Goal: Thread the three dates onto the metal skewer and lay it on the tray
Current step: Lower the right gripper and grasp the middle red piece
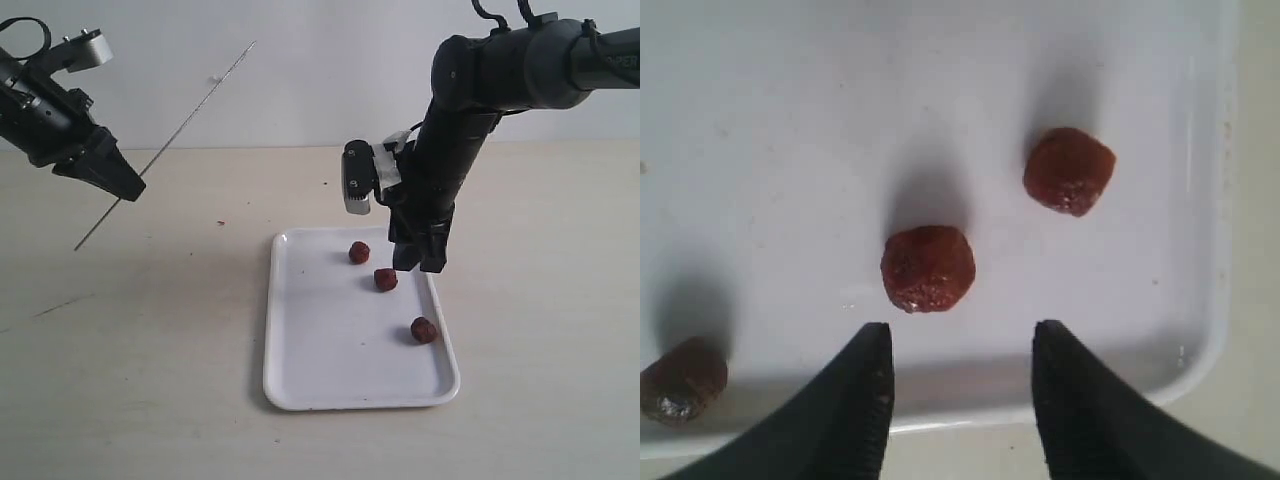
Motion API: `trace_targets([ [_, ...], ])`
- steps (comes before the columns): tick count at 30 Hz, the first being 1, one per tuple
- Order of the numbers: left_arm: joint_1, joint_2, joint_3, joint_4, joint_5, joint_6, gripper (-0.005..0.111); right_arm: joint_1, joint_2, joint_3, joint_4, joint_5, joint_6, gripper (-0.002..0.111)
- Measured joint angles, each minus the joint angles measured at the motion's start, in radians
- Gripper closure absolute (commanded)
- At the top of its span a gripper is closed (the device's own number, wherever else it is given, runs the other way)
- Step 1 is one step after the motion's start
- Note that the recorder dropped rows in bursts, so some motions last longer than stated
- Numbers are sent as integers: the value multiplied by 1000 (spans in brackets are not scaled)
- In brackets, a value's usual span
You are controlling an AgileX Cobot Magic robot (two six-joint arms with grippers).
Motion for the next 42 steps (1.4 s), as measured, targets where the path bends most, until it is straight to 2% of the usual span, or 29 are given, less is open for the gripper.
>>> trace_targets([
  [7, 0, 0, 0, 0, -2, 0, 107, 0, 14, 0, 6, 2, -35, 57],
  [42, 0, 0, 0, -11, -12, 0, 107, 10, 75, 0, 34, -26, -41, 57],
])
